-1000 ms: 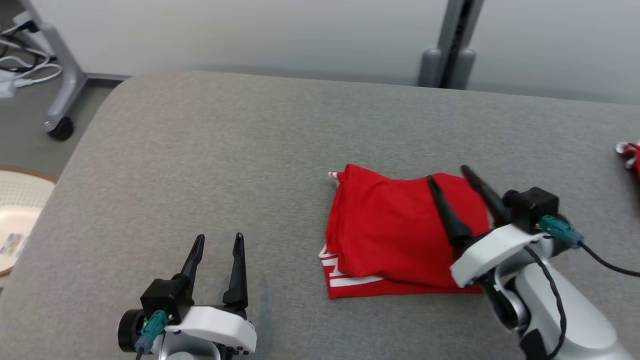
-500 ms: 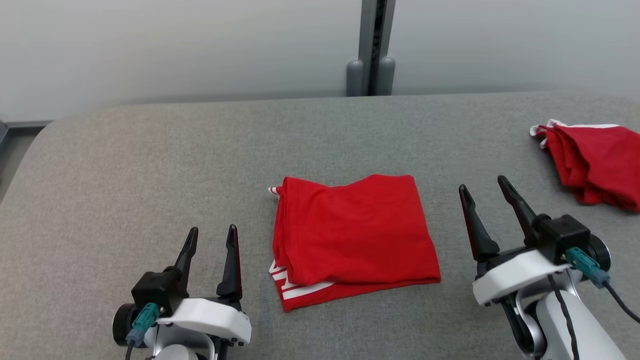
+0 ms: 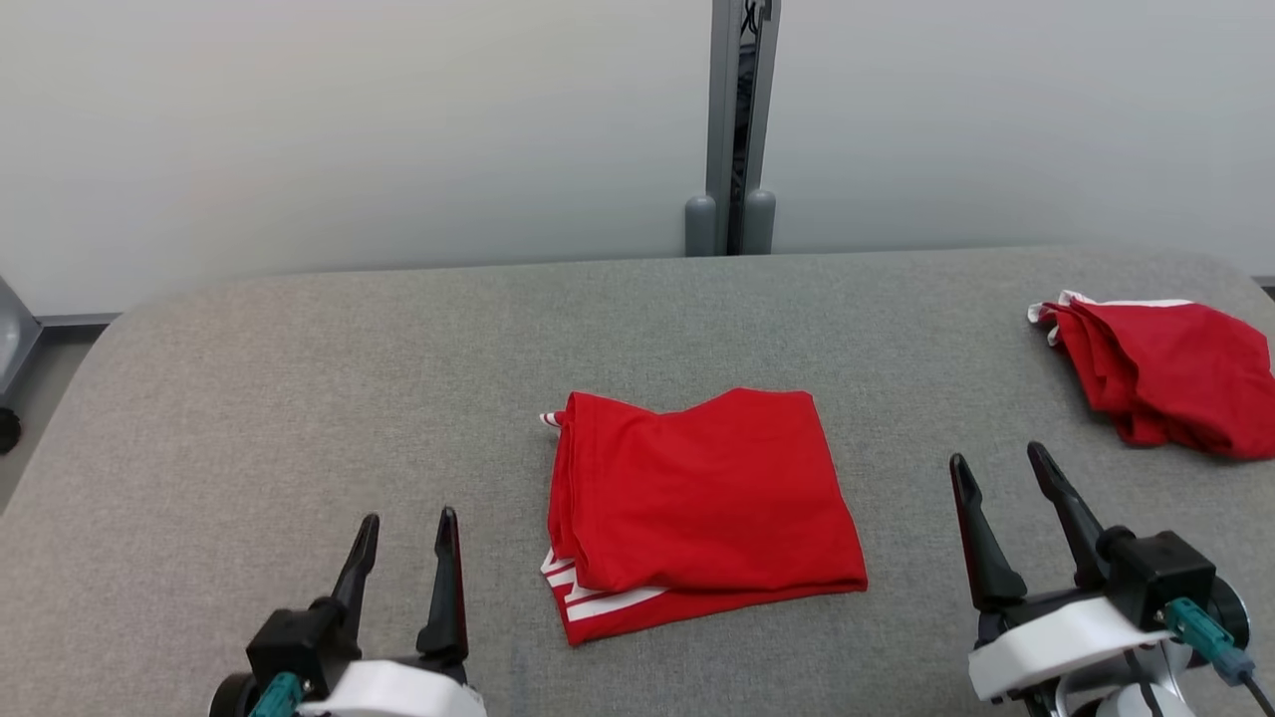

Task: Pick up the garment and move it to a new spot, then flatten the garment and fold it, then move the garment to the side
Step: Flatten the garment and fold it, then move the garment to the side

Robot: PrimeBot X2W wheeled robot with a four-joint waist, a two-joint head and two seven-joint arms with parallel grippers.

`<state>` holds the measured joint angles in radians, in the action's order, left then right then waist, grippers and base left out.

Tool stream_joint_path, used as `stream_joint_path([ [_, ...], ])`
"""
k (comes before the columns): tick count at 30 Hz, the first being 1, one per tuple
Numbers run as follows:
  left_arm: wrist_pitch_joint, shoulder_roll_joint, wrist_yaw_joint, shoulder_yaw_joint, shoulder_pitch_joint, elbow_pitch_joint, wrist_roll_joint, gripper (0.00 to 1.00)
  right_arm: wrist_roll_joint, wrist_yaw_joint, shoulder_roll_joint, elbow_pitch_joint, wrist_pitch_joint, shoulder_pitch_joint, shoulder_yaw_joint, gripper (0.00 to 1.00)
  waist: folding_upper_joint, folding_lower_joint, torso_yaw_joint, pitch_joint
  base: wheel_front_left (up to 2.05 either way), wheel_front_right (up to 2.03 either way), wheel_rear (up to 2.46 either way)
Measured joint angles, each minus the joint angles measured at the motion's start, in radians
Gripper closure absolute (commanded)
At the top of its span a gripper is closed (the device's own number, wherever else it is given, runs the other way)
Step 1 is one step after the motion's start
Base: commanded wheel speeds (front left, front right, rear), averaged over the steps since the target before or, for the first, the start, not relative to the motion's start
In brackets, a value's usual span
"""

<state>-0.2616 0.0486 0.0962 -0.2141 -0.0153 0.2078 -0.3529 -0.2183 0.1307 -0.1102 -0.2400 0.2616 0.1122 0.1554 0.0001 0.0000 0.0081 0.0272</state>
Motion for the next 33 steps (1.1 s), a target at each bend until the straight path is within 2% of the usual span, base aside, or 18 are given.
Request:
stream_joint_path([
  [9, 0.0, 0.001, 0.0, 0.008, 0.053, -0.014, 0.013, 0.0, 0.008, 0.0, 0.016, 0.011, 0.0, -0.06, -0.014, 0.0, 0.0, 0.0, 0.012, 0.037, 0.0, 0.0, 0.0],
  [29, 0.0, 0.0, -0.003, 0.001, 0.067, -0.002, 0.021, 0.0, -0.003, 0.0, 0.025, -0.006, 0.0, -0.073, 0.0, 0.0, 0.0, 0.0, 0.026, 0.047, 0.0, 0.0, 0.0],
  [33, 0.0, 0.001, -0.003, -0.006, 0.066, -0.002, 0.021, 0.0, -0.093, 0.0, 0.031, -0.044, 0.0, -0.051, 0.015, 0.0, 0.0, 0.0, 0.032, 0.037, 0.0, 0.0, 0.0],
])
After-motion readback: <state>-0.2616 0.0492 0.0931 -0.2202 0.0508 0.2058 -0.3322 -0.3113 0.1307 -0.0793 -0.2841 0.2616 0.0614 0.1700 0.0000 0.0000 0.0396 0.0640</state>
